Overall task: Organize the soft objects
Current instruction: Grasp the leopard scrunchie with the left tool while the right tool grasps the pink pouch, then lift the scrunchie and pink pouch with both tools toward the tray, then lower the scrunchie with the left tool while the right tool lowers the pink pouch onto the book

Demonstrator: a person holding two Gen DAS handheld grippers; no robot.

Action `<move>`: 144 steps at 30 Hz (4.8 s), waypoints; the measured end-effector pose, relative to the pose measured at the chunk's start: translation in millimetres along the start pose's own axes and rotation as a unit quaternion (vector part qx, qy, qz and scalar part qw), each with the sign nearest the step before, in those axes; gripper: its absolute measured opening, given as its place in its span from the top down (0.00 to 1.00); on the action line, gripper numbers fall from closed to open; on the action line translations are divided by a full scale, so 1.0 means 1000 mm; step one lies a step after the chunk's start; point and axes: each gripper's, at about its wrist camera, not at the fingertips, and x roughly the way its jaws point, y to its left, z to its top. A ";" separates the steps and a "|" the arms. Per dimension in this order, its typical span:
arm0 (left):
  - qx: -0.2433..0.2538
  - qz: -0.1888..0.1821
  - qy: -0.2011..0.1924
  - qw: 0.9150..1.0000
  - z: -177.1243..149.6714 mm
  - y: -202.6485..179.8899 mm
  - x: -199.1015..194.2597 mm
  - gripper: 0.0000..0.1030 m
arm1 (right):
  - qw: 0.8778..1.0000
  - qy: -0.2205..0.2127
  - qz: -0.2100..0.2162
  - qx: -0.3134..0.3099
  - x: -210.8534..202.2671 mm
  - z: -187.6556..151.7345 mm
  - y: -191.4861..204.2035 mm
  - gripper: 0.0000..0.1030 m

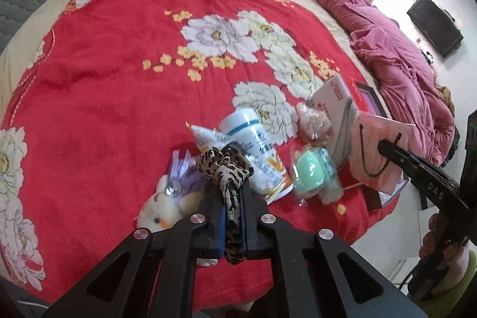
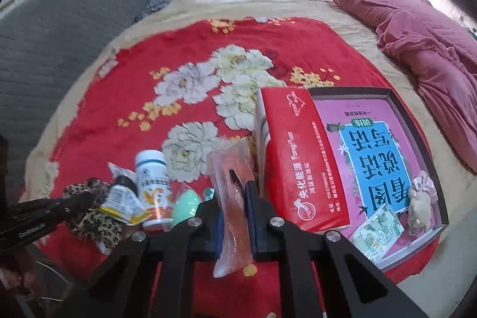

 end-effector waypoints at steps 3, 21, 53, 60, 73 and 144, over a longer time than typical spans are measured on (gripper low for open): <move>0.004 -0.003 -0.012 1.000 0.004 -0.005 -0.009 0.93 | 1.000 -0.004 0.010 0.009 -0.008 0.002 -0.003 0.87; 0.037 -0.013 -0.072 0.997 0.024 -0.041 -0.068 0.93 | 0.998 -0.047 0.044 0.011 -0.052 0.014 -0.004 0.87; 0.169 -0.075 -0.066 0.981 0.036 -0.222 -0.059 0.93 | 0.986 -0.116 0.033 0.119 -0.139 0.008 -0.115 0.87; 0.197 -0.090 -0.051 0.975 0.036 -0.260 -0.044 0.93 | 0.981 -0.125 0.025 0.144 -0.147 0.005 -0.143 0.87; 0.225 -0.098 -0.022 0.969 0.038 -0.301 -0.005 0.93 | 0.973 -0.126 0.026 0.193 -0.136 -0.002 -0.186 0.87; 0.258 -0.068 0.107 0.958 0.032 -0.358 0.173 0.92 | 0.971 0.002 -0.090 0.222 -0.014 -0.035 -0.281 0.65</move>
